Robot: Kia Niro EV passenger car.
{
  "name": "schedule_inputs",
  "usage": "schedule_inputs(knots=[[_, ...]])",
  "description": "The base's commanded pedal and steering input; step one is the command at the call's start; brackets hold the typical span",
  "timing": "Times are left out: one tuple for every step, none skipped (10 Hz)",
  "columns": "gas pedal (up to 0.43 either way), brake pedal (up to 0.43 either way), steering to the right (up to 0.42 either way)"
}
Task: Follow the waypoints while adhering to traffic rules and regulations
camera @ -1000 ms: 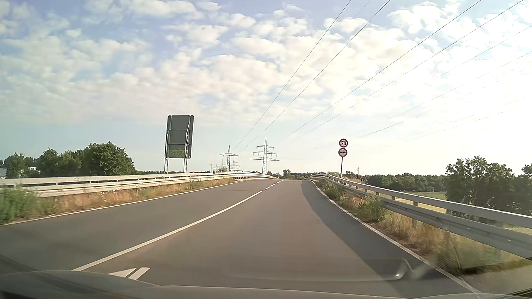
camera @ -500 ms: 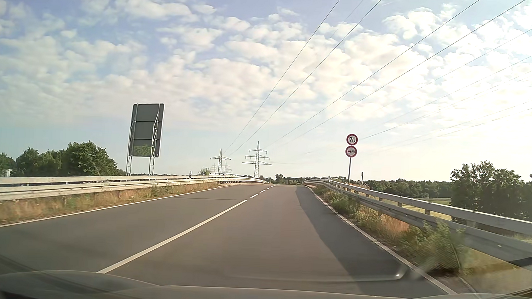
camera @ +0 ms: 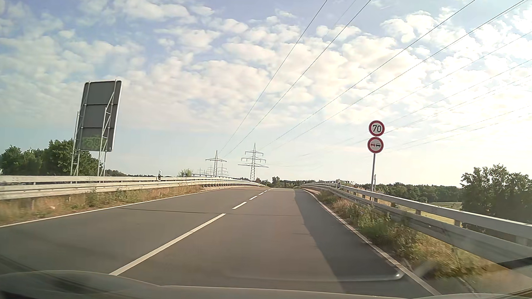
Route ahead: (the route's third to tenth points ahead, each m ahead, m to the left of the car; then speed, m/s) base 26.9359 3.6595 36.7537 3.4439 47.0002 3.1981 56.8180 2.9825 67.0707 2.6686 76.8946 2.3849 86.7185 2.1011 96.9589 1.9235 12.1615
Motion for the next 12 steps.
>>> schedule_inputs(knots=[[0.390,0.030,0.006],[0.390,0.024,0.006],[0.390,0.030,0.006],[0.398,0.030,0.006],[0.398,0.024,0.006],[0.398,0.030,0.006],[0.409,0.030,0.007],[0.409,0.030,0.006],[0.409,0.030,0.006],[0.409,0.030,0.006],[0.409,0.030,0.007],[0.409,0.024,0.006]])
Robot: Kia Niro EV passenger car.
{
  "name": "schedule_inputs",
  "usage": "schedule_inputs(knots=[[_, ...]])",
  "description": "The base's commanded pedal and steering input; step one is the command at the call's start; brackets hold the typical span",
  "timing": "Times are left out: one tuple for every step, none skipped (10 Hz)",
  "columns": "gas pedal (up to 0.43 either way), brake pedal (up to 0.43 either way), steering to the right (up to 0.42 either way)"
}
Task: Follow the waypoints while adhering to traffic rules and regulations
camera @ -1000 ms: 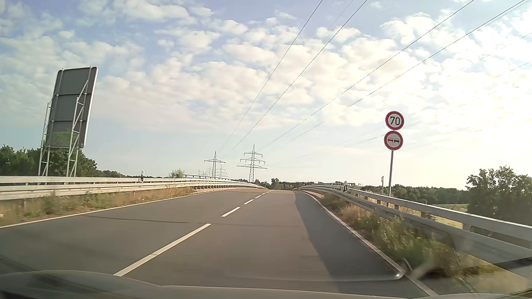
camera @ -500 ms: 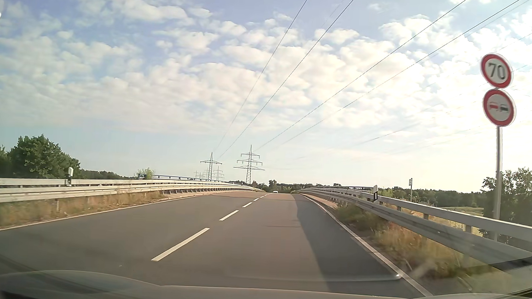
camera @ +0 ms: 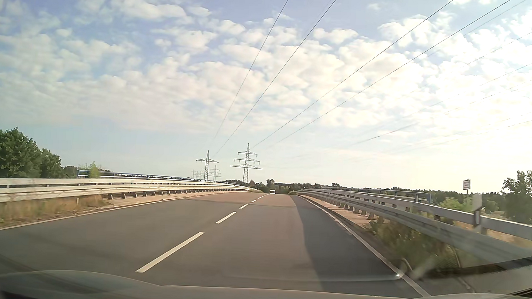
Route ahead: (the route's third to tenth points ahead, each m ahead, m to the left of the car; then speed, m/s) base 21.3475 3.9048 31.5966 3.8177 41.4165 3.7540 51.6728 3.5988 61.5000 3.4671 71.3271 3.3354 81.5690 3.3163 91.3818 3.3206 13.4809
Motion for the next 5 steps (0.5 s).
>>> schedule_inputs(knots=[[0.409,0.030,0.006],[0.409,0.030,0.006],[0.409,0.030,0.007],[0.409,0.030,0.007],[0.409,0.030,0.007]])
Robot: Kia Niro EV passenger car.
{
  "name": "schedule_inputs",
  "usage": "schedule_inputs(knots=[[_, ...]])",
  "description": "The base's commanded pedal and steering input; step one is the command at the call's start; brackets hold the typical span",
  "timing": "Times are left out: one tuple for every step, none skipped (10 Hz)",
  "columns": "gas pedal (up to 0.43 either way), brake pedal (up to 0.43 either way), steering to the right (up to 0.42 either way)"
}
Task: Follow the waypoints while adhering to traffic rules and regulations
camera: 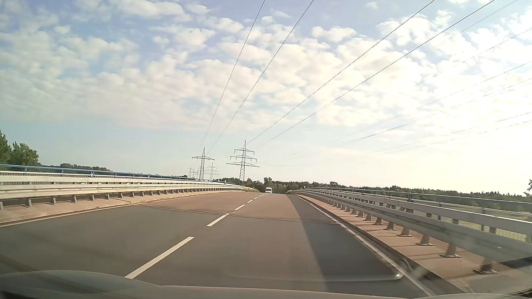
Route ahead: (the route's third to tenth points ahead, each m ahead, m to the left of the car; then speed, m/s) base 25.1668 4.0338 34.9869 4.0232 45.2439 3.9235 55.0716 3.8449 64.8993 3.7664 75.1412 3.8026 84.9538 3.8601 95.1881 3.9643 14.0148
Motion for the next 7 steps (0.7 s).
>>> schedule_inputs(knots=[[0.409,0.030,0.006],[0.409,0.030,0.005],[0.409,0.030,0.002],[0.409,0.030,-0.001],[0.409,0.030,-0.001],[0.409,0.030,-0.001],[0.409,0.030,-0.001]])
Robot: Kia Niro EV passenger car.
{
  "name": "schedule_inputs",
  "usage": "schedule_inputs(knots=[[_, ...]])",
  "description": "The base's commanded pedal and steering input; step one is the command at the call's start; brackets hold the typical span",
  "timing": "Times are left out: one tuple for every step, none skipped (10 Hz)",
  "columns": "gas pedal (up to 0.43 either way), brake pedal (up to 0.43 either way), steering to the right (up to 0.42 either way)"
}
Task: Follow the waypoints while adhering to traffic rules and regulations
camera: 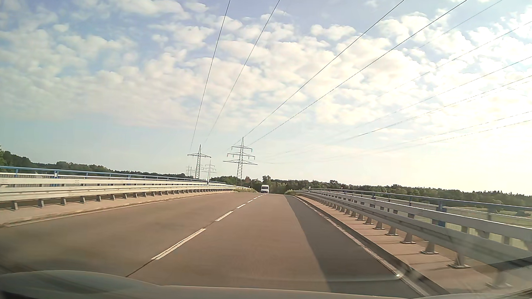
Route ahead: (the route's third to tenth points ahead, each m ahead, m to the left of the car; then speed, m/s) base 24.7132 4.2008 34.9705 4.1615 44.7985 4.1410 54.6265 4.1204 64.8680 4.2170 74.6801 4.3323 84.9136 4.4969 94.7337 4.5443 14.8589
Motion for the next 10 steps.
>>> schedule_inputs(knots=[[0.409,0.024,0.000],[0.409,0.030,0.000],[0.409,0.030,0.000],[0.409,0.024,0.000],[0.409,0.030,0.000],[0.409,0.030,0.000],[0.409,0.024,0.000],[0.409,0.030,0.000],[0.409,0.030,0.000],[0.409,0.030,0.000]])
